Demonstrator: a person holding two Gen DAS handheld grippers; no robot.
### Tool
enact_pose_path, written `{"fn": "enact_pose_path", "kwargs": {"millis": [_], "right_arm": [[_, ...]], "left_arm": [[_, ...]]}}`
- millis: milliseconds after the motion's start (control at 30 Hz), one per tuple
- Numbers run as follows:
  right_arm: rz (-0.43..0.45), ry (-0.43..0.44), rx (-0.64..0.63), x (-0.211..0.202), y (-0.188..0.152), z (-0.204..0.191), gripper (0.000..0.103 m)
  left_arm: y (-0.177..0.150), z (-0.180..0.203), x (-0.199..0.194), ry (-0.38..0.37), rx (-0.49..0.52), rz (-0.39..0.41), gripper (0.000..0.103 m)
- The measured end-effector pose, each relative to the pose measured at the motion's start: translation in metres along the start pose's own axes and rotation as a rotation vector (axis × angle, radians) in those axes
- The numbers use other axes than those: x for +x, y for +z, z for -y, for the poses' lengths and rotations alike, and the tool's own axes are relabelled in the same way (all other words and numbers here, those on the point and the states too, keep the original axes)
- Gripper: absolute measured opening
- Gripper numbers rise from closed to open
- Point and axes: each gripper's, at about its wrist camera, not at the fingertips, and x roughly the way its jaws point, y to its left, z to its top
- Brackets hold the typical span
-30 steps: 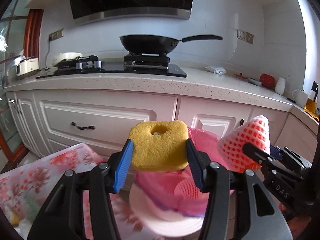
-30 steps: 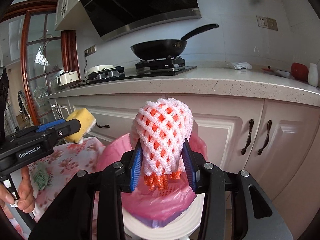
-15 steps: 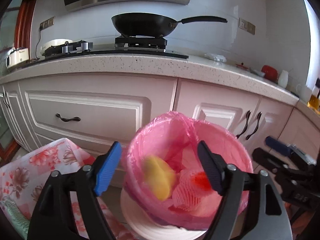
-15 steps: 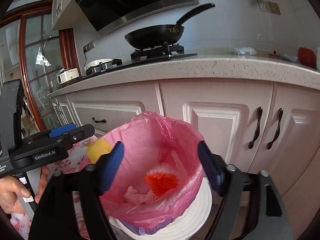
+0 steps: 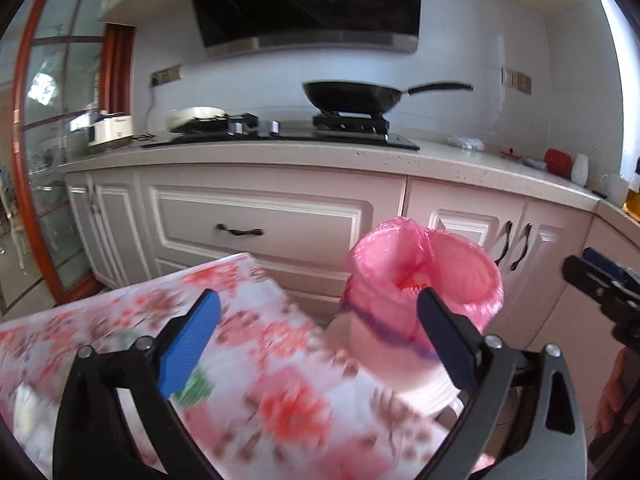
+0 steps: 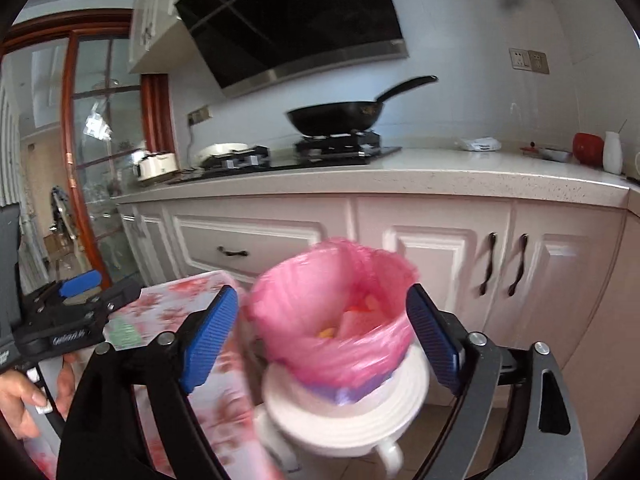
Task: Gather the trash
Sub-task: 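Move both tools back over the table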
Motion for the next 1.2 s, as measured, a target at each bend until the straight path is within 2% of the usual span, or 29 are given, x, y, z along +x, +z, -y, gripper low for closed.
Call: {"fn": "enact_pose_path", "kwargs": {"millis": [133, 233, 267, 533, 633, 767, 967, 1067, 1200], "right_arm": [[-0.005, 0.032, -0.012, -0.024, -0.016, -0.042, 0.086], [-0.023, 0.086, -0.003, -0.04, -0.032, -0.075, 0.088], [-0.033, 0.107, -0.005, -0.045, -0.037, -0.086, 0.088], [-0.093, 0.224, -0.125, -0.069, -0.075, -0.163, 0.089], [-0.085, 0.229, -0.162, -0.077, -0.087, -0.184, 0.089], [-0.116, 0.231, -0.175, -0.074, -0.098, -0.201, 0.089], [-0.177, 0.243, -0.22, -0.054, -0.112, -0.224, 0.089], [-0.202, 0.267, -0.249, -0.043, -0.12, -0.241, 0.089], [-0.216, 0.292, -0.272, -0.028, -0.126, -0.26, 0.089]], "left_arm": [[-0.028, -0.024, -0.075, 0.066, 0.004, 0.046, 0.098], [-0.05, -0.042, -0.118, 0.105, 0.011, 0.058, 0.098], [-0.06, -0.051, -0.135, 0.141, 0.009, 0.062, 0.098], [-0.119, -0.104, -0.224, 0.321, -0.075, 0.077, 0.098], [-0.136, -0.118, -0.248, 0.405, -0.097, 0.095, 0.098], [-0.149, -0.135, -0.262, 0.486, -0.111, 0.075, 0.098], [-0.166, -0.158, -0.256, 0.507, -0.151, 0.022, 0.098], [-0.175, -0.165, -0.249, 0.569, -0.15, -0.011, 0.098], [-0.184, -0.176, -0.244, 0.573, -0.188, -0.03, 0.098]]}}
